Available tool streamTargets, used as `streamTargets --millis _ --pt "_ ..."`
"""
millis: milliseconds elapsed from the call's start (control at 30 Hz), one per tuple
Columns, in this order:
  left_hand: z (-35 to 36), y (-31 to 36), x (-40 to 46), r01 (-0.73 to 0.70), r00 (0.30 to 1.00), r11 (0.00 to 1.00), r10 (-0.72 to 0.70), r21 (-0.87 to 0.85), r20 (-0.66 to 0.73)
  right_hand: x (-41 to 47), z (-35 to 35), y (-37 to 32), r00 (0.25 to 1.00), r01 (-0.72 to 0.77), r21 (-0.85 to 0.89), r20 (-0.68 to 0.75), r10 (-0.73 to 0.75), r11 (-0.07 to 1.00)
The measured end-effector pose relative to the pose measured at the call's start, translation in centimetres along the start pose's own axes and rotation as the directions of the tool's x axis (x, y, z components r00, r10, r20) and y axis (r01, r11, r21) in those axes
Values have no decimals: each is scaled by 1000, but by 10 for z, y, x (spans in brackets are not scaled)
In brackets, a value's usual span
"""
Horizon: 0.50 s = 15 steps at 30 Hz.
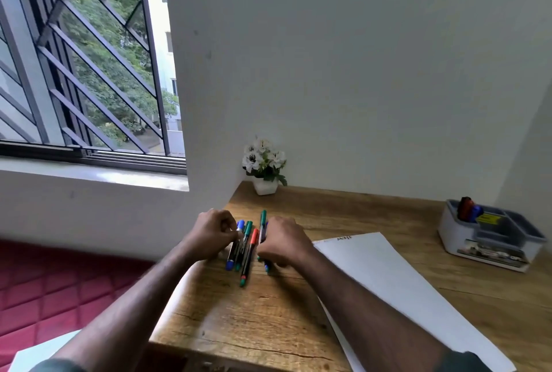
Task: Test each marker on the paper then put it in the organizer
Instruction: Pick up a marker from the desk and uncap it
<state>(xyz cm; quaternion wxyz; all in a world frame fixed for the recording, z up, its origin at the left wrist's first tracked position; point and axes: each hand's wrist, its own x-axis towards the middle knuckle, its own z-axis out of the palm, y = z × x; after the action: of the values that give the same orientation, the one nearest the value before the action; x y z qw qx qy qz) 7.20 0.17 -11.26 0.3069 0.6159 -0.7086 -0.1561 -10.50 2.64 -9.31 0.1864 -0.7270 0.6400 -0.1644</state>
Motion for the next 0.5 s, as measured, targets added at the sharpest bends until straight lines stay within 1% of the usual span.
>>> streamTargets --millis 67,100,167,233,267,333,367,433,500 --pt "0 2 0 -13 1000 1000 13 11 -1 -2 -2 1 999 -38 -26 -20 37 999" --pt "0 3 0 -27 1000 1000 27 16 -10 -2 -3 3 998 -44 -54 -52 42 998" --pt "0 7 2 -52 998 999 52 9 -28 -4 -6 10 988 -56 -73 -145 45 996" --pt "1 12 4 -88 995 996 88 -5 -49 -6 -14 20 966 -67 -57 -253 51 996" --pt "2 14 5 -111 992 994 110 -3 -58 -6 -20 26 951 -63 -23 -305 53 998" --pt "6 21 7 -159 985 987 159 3 -61 -11 -35 40 922 -25 118 -380 68 993" --pt "8 26 7 -188 981 982 187 -5 -59 -15 -42 47 918 4 201 -390 76 980" --pt "15 40 6 -246 969 966 243 -74 -48 -22 -55 60 918 64 341 -388 78 938" --pt "20 60 3 -294 955 948 296 -125 3 -29 -65 74 926 92 483 -363 103 871"
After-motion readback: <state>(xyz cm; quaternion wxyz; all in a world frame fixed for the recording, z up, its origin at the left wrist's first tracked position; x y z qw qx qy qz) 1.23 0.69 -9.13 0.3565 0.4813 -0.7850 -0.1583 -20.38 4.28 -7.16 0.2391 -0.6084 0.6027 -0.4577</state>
